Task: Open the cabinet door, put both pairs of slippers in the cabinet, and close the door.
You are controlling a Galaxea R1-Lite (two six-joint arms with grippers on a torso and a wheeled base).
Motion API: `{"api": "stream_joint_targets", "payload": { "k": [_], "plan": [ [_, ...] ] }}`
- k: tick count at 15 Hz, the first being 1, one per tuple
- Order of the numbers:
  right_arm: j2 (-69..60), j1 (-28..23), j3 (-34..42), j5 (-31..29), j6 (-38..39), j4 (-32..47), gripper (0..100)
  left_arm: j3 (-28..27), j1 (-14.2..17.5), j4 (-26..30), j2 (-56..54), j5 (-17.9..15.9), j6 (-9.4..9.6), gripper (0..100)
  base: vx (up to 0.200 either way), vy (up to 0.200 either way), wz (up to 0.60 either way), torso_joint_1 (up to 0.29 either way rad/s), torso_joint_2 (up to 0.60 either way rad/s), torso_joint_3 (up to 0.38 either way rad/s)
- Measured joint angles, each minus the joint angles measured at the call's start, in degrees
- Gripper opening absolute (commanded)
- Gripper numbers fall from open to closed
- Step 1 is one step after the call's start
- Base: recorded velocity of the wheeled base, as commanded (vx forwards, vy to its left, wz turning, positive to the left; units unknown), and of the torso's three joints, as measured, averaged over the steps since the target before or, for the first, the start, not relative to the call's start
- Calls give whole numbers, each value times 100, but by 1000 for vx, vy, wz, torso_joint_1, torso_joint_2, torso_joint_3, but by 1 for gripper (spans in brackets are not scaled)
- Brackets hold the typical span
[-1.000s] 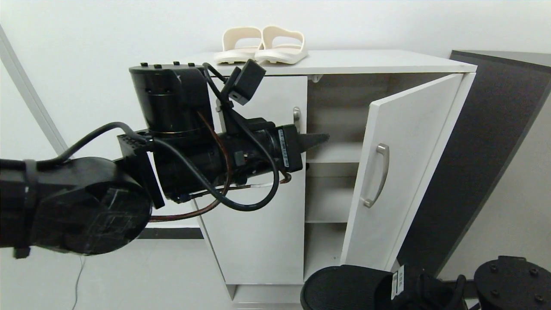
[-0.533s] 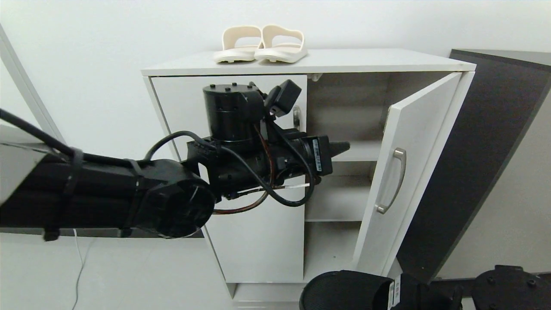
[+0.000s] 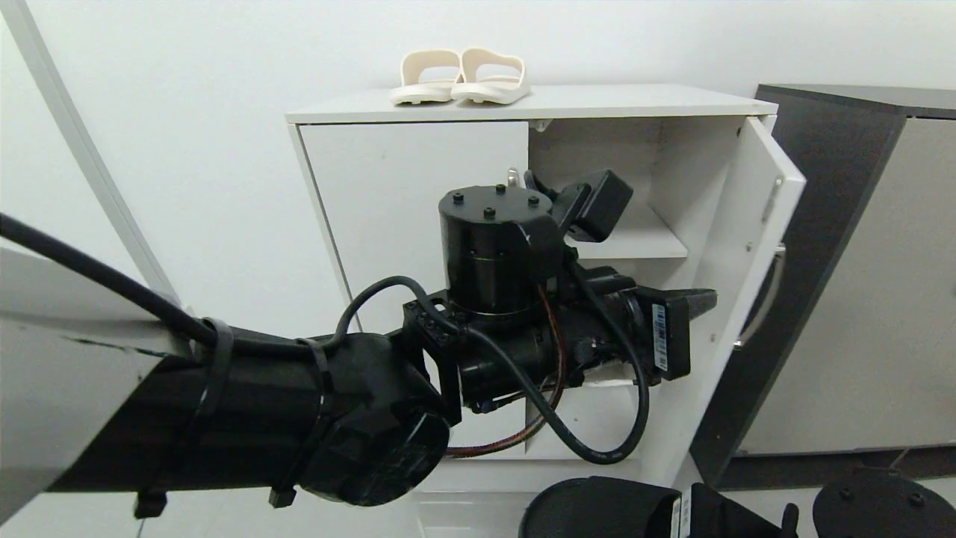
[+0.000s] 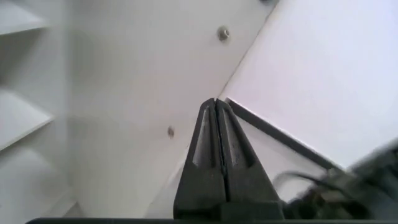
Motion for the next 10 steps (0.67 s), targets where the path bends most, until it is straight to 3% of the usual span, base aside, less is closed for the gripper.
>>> {"api": "stream_joint_targets", "payload": {
  "k": [2,5,7,8,10],
  "plan": [
    [2,17,6,9,-2,-16,0,45,-10,-23,4,20,0,0,0,0,0,0,0,0],
    [30,-13,-9,4,22,-20,0,89,276,-26,-57,460,-13,0,0,0,0,0,0,0],
    [73,-96,-77,-40,30,-9,0,238,467,-17,-250,563,-17,0,0,0,0,0,0,0],
    [171,-204,-199,-267,60,-11,0,397,555,10,-433,569,-13,0,0,0,0,0,0,0],
    [525,-416,-692,-1318,475,-17,0,839,772,18,-995,578,-2,0,0,0,0,0,0,0]
  ]
}}
